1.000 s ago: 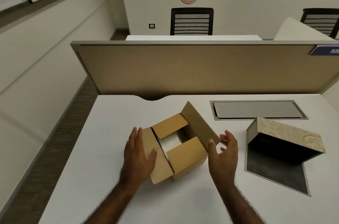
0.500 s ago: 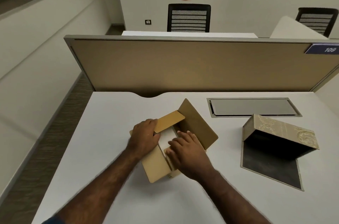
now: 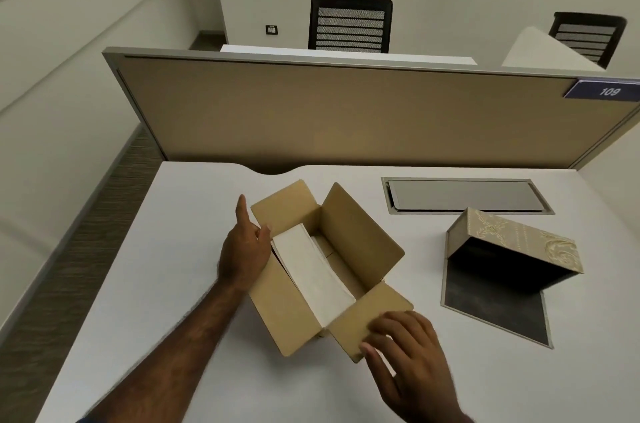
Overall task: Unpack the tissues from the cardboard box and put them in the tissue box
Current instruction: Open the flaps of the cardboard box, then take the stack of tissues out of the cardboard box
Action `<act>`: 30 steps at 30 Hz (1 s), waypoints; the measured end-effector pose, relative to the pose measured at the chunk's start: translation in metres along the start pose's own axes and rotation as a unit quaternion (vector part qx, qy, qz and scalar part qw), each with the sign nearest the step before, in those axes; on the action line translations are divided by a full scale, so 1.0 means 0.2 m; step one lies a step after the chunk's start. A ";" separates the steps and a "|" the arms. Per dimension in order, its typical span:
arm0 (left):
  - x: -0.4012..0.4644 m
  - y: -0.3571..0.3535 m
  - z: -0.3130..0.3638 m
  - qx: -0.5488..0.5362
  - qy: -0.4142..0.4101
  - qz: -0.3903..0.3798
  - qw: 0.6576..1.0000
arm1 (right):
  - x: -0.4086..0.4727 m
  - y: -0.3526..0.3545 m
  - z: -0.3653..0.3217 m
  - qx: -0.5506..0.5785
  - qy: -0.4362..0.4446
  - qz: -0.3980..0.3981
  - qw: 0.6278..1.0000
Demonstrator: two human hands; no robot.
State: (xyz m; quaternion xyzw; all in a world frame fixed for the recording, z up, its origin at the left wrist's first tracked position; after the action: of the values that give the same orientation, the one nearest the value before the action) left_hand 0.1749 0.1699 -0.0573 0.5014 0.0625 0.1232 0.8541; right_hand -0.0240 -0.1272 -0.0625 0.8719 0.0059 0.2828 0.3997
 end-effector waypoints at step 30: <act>-0.56 -0.19 0.12 -0.011 -0.165 0.011 0.986 | 0.70 -0.71 0.38 0.175 -0.562 -0.314 0.745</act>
State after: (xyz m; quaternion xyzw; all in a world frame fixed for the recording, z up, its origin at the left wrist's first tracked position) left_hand 0.0781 0.1022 -0.0805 0.5060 -0.0859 0.0485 0.8569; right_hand 0.1622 -0.0500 -0.1324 0.8768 0.1027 -0.4058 0.2367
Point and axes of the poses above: each hand's wrist, its own x-axis towards the middle knuckle, its own y-axis out of the back of the hand, z = x × y, the point moved 8 cm from there along x, towards the middle knuckle, and after that the axes turned 14 degrees about x, right-handed, at the moved point
